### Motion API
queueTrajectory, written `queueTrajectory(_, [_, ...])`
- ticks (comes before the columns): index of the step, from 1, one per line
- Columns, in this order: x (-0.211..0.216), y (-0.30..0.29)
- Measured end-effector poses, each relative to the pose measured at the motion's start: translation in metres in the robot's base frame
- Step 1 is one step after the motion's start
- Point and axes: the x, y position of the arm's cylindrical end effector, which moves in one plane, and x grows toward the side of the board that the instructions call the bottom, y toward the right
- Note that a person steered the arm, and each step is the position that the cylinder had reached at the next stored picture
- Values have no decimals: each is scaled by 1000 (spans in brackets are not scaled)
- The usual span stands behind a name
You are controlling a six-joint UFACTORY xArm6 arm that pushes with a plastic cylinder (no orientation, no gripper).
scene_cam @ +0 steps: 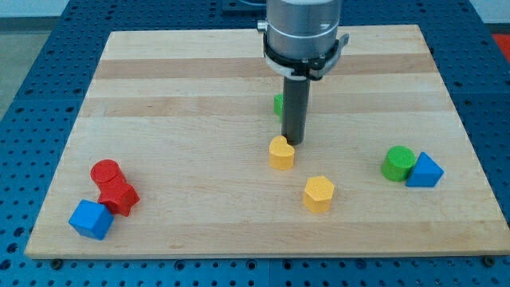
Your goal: Slide the triangle to the top right of the green star
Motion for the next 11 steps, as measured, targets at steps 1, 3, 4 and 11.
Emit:
queueTrajectory(1, [19,19])
queueTrajectory(3, [74,63])
queueTrajectory(4, [94,100])
queueTrajectory(11, [45,167])
